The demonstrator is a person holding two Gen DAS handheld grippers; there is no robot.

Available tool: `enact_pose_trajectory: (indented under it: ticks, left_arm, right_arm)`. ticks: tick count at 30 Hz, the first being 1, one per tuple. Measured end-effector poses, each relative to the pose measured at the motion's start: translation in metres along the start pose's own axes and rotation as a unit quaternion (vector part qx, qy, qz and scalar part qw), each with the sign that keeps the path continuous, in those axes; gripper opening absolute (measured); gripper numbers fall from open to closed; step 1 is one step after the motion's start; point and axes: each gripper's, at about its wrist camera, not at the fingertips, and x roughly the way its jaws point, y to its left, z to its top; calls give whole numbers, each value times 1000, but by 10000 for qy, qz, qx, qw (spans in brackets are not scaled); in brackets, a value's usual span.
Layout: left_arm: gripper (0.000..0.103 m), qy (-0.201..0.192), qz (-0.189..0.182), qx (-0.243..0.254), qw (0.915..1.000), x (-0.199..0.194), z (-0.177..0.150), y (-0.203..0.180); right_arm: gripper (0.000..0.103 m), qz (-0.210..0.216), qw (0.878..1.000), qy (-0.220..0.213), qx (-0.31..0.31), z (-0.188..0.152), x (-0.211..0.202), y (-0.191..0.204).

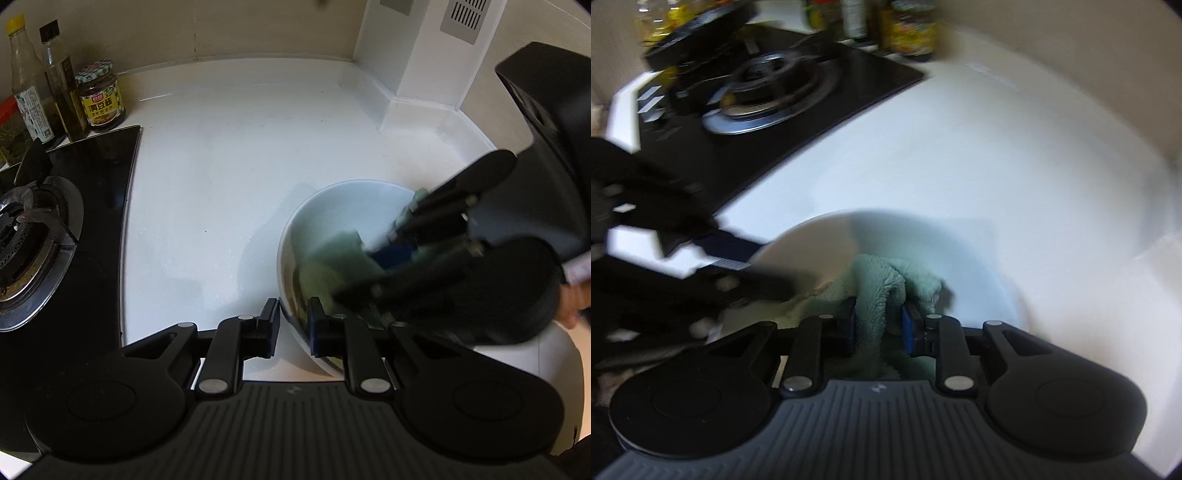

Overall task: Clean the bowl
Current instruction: 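Lift the green towel with the right gripper into the bowl while the left gripper approaches the bowl rim, then grip the bowl rim with the left gripper while the right gripper lifts the towel out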

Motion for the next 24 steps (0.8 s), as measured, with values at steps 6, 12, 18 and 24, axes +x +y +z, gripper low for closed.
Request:
enact_pose_trajectory:
  ticks: [6,12,18,24]
  left_arm:
    - [15,-26,-82,139,9999,-1,-3,-2]
    - [15,-40,-29,124,9999,-4,-6,-5]
    - [12,-57,-21,171,9998,-1,-2,-7]
    - [12,-65,43,255,9996,-1,-2,-12]
  right_arm:
    - [14,-678,9916,603,-917,-4,-5,11]
    - [13,-441,9978,115,-477,2,0,8]
    - [11,-129,9995,32,-302,-16,-34,2]
    - [11,-523,9951,-825,168,-34,-103,-14]
